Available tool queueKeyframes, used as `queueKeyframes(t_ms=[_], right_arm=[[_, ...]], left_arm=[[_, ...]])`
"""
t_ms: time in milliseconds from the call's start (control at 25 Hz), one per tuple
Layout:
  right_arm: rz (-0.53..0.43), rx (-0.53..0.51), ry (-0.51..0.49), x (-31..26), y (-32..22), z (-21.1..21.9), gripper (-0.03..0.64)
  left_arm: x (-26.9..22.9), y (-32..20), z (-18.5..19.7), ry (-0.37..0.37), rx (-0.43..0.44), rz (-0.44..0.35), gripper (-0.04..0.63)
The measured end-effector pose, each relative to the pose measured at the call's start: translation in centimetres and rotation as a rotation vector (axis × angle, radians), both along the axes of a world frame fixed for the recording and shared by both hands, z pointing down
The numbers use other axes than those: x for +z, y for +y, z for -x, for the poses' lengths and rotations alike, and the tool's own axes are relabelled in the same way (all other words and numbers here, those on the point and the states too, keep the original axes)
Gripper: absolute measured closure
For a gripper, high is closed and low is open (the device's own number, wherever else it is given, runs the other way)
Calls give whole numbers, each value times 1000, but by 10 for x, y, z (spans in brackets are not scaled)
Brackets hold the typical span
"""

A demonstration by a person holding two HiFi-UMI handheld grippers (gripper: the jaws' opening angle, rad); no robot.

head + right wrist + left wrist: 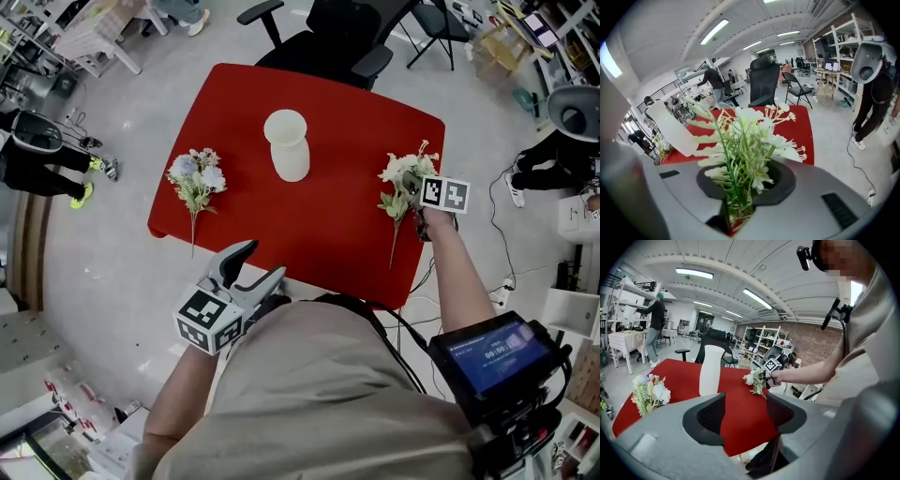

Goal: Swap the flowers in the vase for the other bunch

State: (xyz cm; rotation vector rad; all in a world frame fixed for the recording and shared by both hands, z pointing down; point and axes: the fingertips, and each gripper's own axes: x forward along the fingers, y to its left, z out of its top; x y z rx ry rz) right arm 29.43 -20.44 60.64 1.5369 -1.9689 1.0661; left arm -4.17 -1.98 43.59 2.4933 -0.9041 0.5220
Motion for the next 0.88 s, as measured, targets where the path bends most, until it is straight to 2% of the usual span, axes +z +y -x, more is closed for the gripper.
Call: queueKeyframes(t_ms=[280,880], right_arm=[[-128,9,17,-57,5,3,529],[-548,-38,-23,-262,-11,64,540]], left_arm=[[-5,-3,-4,31,42,-11,334],[-12,-10,10,92,106,-27,334]])
